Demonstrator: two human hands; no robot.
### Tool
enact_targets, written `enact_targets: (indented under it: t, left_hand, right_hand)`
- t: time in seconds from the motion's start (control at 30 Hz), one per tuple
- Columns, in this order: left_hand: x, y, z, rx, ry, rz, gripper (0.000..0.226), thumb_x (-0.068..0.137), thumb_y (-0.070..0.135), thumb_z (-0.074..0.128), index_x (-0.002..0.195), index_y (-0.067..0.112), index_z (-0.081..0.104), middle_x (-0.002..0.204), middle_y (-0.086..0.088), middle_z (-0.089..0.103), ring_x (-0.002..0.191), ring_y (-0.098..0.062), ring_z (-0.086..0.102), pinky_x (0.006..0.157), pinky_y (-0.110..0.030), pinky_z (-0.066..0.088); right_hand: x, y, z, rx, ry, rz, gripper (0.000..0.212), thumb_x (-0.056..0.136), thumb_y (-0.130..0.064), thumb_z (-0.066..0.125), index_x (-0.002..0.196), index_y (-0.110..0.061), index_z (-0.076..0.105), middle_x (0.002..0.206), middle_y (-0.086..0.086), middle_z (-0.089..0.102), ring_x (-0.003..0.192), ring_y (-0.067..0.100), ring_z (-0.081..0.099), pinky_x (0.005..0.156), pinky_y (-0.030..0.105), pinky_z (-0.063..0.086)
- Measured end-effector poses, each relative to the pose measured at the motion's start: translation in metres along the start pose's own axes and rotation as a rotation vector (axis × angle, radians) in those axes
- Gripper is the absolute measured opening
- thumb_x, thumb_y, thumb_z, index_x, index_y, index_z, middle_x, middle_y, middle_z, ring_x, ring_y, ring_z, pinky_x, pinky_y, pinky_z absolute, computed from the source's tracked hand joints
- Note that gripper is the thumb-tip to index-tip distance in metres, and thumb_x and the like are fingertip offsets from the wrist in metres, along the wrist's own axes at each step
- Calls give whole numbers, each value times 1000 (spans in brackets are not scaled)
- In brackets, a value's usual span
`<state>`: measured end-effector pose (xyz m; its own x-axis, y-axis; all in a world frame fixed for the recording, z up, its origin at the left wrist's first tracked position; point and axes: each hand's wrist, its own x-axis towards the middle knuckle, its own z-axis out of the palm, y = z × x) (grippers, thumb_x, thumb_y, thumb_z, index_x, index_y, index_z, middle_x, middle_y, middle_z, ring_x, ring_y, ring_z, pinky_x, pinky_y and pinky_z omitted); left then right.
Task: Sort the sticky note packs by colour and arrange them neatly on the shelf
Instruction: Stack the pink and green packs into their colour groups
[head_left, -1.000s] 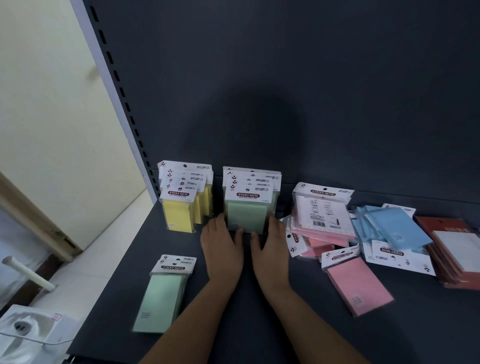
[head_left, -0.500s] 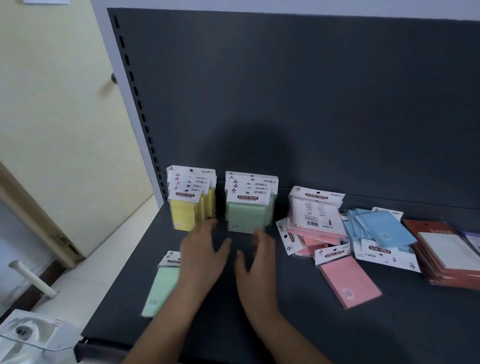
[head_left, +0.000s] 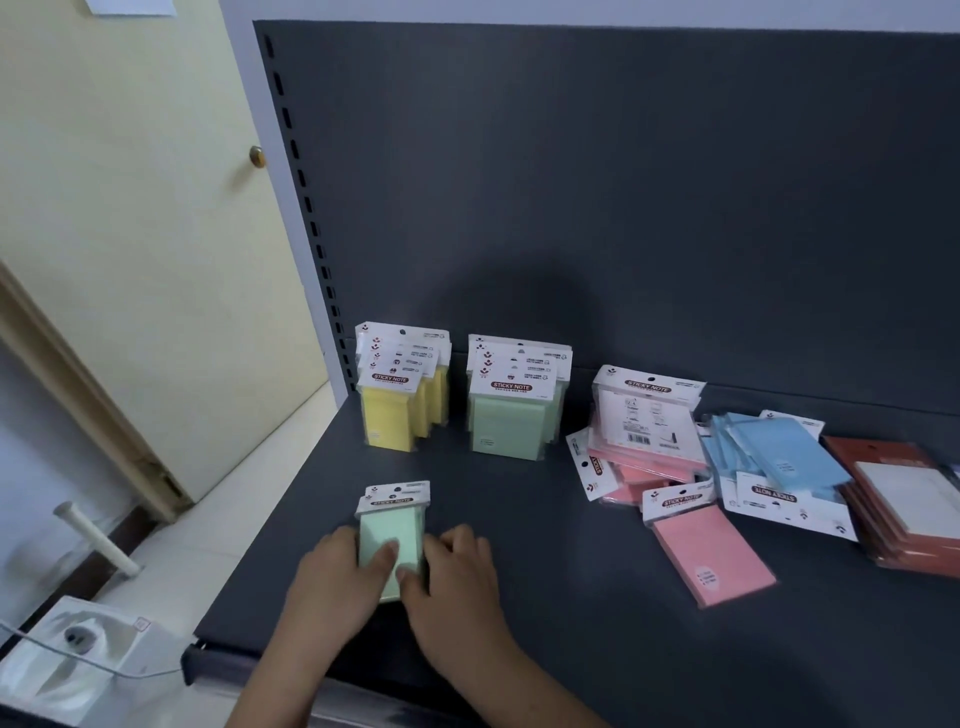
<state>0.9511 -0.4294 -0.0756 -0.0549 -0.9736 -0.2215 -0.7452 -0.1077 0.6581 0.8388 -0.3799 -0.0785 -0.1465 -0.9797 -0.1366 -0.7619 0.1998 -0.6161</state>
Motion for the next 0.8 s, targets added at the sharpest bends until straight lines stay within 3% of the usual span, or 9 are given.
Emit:
enact_targets:
  t: [0.17,0.27,0.37,0.63,0.8]
  left_hand:
    - [-1,14,15,-204,14,42,13,87,21,58,99,15,57,99,-5,61,94,-23,59,80,-38,49]
    - [-9,33,26,-394,24,116,24,88,4,53,105,21,47,99,0,59,87,-12,56,67,-23,43]
    - [-11,48,36,-474,31,203,36,88,-4,50,110,24,44,95,9,56,84,-1,54,66,-15,41]
    - [22,75,63,-348,161,515,41,86,8,62,125,13,49,115,3,60,104,-12,57,89,-28,48]
    - [49,71,74,-159,199,567,33,87,15,61,119,7,52,115,-3,50,107,-17,50,88,-20,37]
  right_hand:
    - [2,10,-6,332,64,47,28,93,-16,47,121,-17,51,117,1,46,109,14,44,95,22,37]
    - [4,21,-11,563,188,58,28,86,-6,56,108,-23,56,107,-2,57,87,5,56,77,11,43]
    - [10,36,-17,718,318,39,35,81,3,59,98,-27,57,100,-1,65,80,6,59,73,13,48]
    - [35,64,-45,709,616,-47,42,83,6,60,101,-31,56,97,-4,66,90,3,62,80,14,48]
    - [61,73,-48,572,638,-51,33,85,2,59,107,-22,58,104,1,63,92,7,60,83,14,47]
